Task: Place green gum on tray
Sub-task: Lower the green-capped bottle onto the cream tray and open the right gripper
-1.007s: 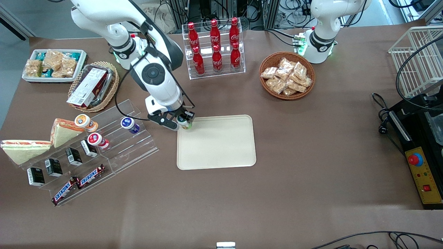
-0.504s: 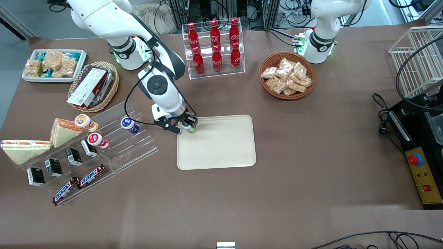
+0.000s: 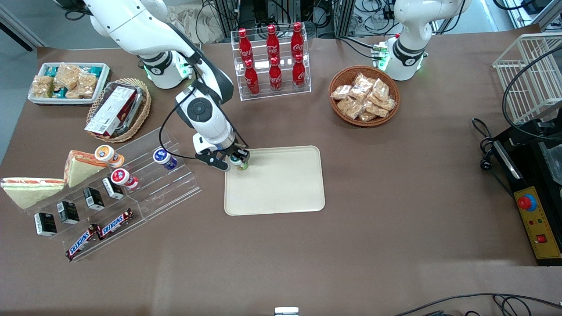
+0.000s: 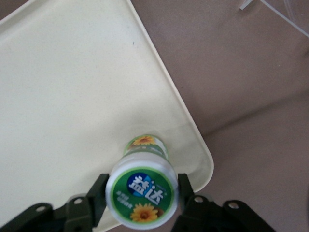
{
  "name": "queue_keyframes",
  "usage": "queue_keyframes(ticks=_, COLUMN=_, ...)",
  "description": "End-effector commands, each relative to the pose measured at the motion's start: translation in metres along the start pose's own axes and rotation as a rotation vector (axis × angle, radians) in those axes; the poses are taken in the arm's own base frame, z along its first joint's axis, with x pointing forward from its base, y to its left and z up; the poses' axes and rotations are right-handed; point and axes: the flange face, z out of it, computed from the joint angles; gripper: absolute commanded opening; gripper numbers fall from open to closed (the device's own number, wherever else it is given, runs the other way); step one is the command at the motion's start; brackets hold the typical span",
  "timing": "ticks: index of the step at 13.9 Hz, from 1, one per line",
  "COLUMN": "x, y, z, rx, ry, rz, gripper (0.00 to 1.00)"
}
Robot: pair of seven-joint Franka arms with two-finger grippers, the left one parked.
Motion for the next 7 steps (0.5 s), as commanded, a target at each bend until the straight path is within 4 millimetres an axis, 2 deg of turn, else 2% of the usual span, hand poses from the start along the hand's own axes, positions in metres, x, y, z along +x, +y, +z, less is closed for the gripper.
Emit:
queue_keyframes(ticks=1, x=0.003, y=-0.004, z=0.0, rx=0.014, ry=0.025, rz=0.012, gripper=1.0)
queue_keyframes(ticks=4, x=0.006, y=-0.005, z=-0.004, rx=0.018, ry=0.028, rz=0.016, gripper=1.0)
queue_keyframes(ticks=7, x=0.012, y=-0.014, z=-0.033, rx=0.01, ry=0.042, rz=0.018, gripper=1.0)
